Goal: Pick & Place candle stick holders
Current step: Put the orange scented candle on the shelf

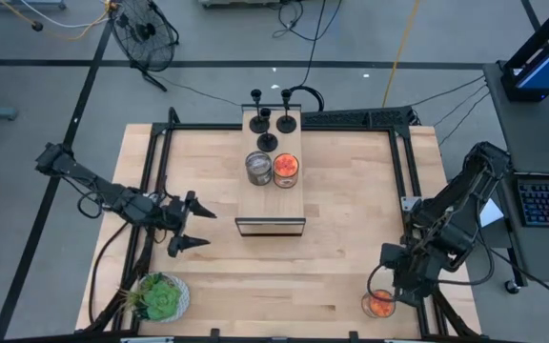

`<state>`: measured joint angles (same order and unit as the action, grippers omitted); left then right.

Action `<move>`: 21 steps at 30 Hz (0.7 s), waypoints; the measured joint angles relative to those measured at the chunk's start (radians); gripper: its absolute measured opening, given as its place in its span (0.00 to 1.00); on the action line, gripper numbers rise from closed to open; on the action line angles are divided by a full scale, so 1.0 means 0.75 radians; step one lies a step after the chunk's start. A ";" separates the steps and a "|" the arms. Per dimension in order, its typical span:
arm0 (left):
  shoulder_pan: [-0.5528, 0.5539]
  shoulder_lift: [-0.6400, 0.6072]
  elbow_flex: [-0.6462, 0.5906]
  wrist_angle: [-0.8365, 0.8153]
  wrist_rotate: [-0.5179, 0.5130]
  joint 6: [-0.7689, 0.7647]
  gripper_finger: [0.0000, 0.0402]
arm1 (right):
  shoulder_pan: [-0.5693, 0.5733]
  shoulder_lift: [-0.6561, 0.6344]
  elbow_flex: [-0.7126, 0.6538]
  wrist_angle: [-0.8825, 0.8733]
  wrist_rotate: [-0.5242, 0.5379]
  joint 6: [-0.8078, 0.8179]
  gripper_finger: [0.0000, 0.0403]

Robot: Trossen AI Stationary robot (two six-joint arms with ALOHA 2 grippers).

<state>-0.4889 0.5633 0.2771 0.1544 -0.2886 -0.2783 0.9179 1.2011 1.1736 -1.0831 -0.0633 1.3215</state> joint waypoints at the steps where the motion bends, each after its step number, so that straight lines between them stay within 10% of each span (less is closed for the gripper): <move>1: 0.000 -0.018 -0.010 -0.002 0.000 0.006 0.94 | 0.000 0.000 0.000 0.000 0.017 0.013 0.37; 21: 0.001 -0.110 -0.086 0.000 0.004 -0.031 0.94 | -0.009 -0.001 -0.396 0.529 -0.132 0.432 0.57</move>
<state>-0.4885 0.4808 0.2123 0.1543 -0.2855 -0.3016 0.9114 1.2007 0.8768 -0.6864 -0.1622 1.6457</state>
